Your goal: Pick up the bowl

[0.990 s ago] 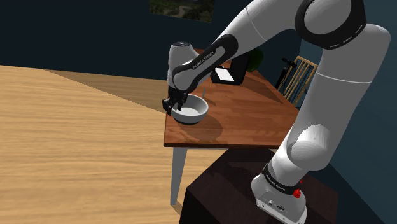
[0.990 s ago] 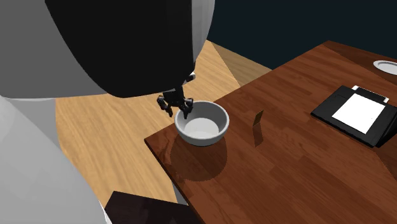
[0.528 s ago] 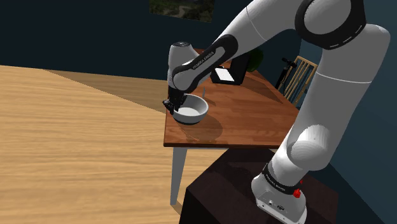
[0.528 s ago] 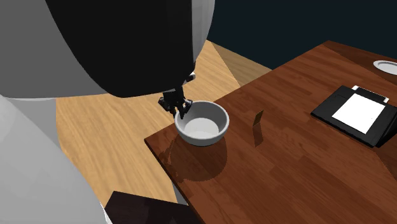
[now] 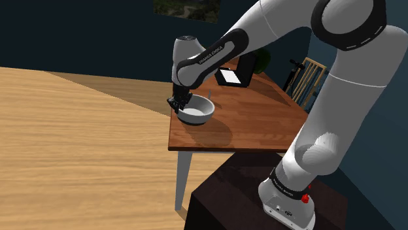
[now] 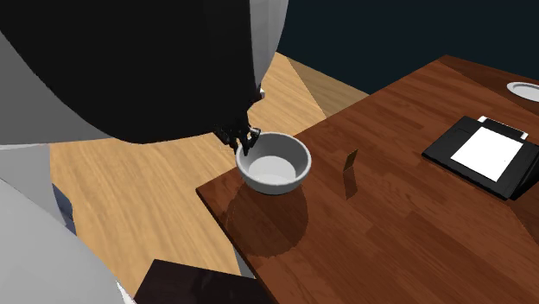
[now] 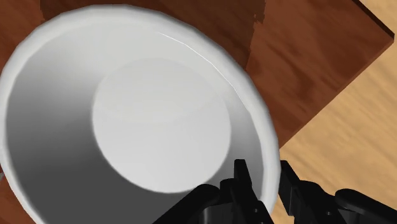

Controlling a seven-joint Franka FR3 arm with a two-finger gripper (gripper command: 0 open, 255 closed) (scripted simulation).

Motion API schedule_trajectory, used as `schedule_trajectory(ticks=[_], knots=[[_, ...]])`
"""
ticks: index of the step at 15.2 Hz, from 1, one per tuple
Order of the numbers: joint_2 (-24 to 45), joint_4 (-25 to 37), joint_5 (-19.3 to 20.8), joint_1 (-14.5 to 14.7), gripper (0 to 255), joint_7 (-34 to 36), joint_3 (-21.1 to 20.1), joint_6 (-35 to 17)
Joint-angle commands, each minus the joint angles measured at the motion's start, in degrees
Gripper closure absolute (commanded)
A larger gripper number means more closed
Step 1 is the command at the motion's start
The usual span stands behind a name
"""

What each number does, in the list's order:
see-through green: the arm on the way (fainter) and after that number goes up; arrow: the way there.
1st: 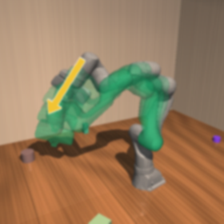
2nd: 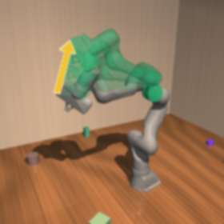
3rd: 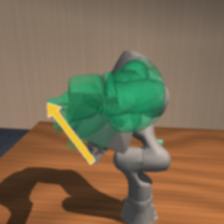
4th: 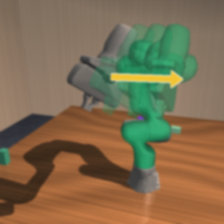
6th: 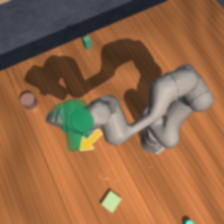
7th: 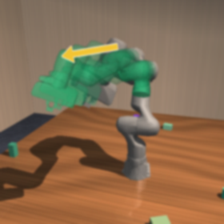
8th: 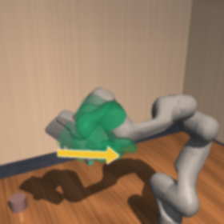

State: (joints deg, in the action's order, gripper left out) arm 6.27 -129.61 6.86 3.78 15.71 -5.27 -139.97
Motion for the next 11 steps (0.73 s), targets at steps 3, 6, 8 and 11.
schedule_trajectory(ticks=[3,6,8,11], knots=[[-2.2,0.7,-0.7,-0.1,255,-0.7,-0.1,2.8],[-3.6,1.5,-1.1,-0.1,255,-1.1,-0.1,5.0],[-4.5,2.1,-1.3,-0.1,255,-1.4,-0.2,6.5],[-5.0,2.5,-1.5,-0.1,255,-1.5,-0.2,7.4]])
